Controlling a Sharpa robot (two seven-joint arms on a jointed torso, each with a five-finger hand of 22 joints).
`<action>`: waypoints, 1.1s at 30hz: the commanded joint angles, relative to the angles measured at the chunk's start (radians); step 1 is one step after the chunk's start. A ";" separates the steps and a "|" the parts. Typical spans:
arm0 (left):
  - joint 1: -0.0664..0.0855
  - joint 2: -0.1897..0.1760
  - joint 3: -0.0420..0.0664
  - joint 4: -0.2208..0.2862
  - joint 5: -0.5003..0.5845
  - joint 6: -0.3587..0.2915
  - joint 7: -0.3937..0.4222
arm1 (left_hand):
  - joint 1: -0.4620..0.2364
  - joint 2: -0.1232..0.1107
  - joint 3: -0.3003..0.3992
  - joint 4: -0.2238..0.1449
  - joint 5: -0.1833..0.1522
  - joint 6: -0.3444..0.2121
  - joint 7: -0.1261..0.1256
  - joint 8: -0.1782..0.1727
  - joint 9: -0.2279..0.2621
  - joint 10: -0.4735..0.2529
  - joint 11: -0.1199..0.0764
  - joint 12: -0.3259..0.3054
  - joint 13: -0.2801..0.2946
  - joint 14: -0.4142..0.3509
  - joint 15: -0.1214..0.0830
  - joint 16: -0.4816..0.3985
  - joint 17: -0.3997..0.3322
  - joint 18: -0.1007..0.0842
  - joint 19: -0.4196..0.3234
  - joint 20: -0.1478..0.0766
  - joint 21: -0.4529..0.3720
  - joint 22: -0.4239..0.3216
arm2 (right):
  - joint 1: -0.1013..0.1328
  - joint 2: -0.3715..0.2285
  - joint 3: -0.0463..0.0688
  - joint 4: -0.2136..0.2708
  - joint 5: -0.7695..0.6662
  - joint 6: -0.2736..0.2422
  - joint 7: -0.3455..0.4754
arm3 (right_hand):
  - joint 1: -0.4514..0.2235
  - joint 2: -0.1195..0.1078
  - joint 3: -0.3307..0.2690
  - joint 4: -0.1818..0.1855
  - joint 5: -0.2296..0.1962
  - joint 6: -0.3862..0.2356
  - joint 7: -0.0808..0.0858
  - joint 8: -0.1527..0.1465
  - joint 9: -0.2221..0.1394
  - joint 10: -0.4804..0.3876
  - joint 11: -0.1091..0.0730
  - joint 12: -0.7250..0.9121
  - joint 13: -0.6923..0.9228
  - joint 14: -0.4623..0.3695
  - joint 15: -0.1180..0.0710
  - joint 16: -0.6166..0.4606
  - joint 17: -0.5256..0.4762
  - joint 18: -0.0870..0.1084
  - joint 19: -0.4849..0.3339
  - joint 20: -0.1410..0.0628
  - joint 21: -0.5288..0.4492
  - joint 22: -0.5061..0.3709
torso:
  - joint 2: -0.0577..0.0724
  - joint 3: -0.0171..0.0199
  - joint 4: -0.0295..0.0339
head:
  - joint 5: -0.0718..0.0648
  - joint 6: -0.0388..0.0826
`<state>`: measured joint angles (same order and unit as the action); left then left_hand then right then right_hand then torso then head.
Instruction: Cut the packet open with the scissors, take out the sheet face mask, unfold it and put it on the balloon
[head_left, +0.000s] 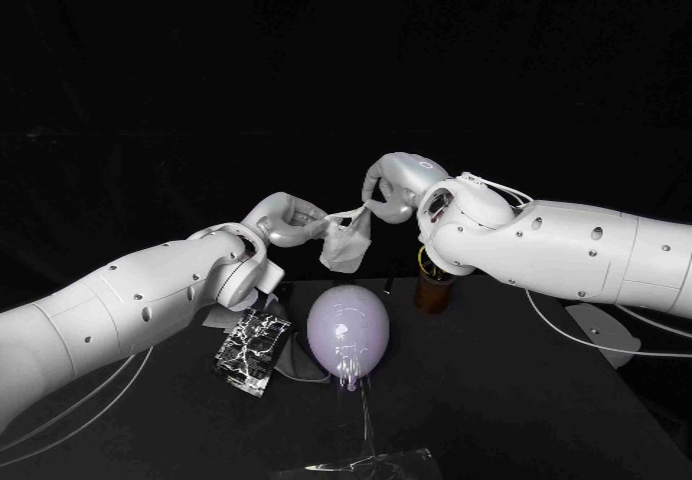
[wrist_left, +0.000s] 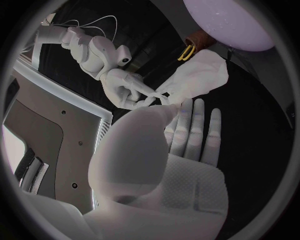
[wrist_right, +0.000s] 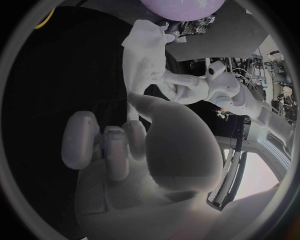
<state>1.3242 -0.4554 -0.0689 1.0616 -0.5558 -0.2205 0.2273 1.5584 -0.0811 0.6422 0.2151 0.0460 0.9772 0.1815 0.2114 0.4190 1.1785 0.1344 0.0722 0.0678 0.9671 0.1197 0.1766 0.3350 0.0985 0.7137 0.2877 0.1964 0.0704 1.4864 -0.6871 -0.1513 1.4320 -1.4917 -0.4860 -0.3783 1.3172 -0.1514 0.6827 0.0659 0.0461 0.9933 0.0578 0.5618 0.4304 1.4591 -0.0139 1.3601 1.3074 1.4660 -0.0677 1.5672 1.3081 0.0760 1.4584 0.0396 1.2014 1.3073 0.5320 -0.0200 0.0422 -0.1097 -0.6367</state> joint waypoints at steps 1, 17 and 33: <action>0.015 -0.001 0.003 -0.006 0.012 -0.030 0.014 | -0.015 0.001 0.012 -0.005 0.003 0.008 0.000 0.010 0.006 0.012 -0.001 0.003 0.002 0.011 0.000 -0.001 0.003 0.018 0.011 0.002 0.002 0.002 | -0.013 -0.006 0.000 0.005 0.015 -0.011 0.018 | 0.001 0.013 0.002 -0.004 0.003 0.005 0.001 0.022 0.012 0.014 -0.001 0.004 0.094 0.105 -0.003 0.004 0.263 -0.014 0.014 -0.002 -0.004 0.182 | -0.001 0.0003 -0.0006 | 0.000 -0.001; 0.094 -0.005 0.000 -0.030 -0.239 0.020 -0.071 | -0.032 -0.006 0.030 -0.020 0.003 0.007 0.000 0.023 0.015 0.020 -0.002 0.004 0.003 0.019 -0.002 0.002 0.006 0.026 0.024 0.001 0.009 0.004 | -0.054 -0.022 -0.001 -0.016 0.077 -0.059 0.042 | 0.001 0.014 0.003 -0.004 0.003 0.005 0.001 0.022 0.012 0.013 -0.001 0.002 0.092 0.105 -0.003 0.004 0.263 -0.013 0.012 -0.002 -0.013 0.180 | 0.000 -0.0005 0.0008 | 0.003 0.002; 0.101 0.002 -0.006 -0.048 -0.295 0.028 -0.096 | -0.037 -0.007 0.036 -0.022 0.003 0.003 0.001 0.025 0.017 0.020 -0.001 0.003 0.002 0.018 -0.002 0.001 0.007 0.029 0.030 0.000 0.012 0.005 | -0.020 -0.046 0.012 0.023 0.153 -0.038 0.076 | 0.001 0.014 0.005 -0.006 0.003 0.004 0.001 0.021 0.012 0.012 -0.001 -0.001 0.091 0.105 -0.003 0.004 0.263 -0.011 0.010 -0.002 -0.021 0.178 | -0.001 -0.0029 0.0008 | 0.001 0.003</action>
<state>1.4228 -0.4550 -0.0755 1.0161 -0.8267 -0.1985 0.1440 1.5311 -0.0872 0.6722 0.1903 0.0459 0.9805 0.1790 0.2326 0.4379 1.1922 0.1308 0.0725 0.0698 0.9778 0.1163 0.1767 0.3408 0.1159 0.7383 0.2879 0.2042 0.0739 1.4619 -0.7315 -0.1407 1.4539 -1.3655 -0.5489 -0.3180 1.3213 -0.1472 0.6844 0.0618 0.0422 0.9898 0.0613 0.5618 0.4304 1.4604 -0.0169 1.3581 1.3074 1.4660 -0.0677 1.5668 1.3082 0.0759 1.4605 0.0373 1.1828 1.3075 0.5319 -0.0219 0.0434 -0.1084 -0.6344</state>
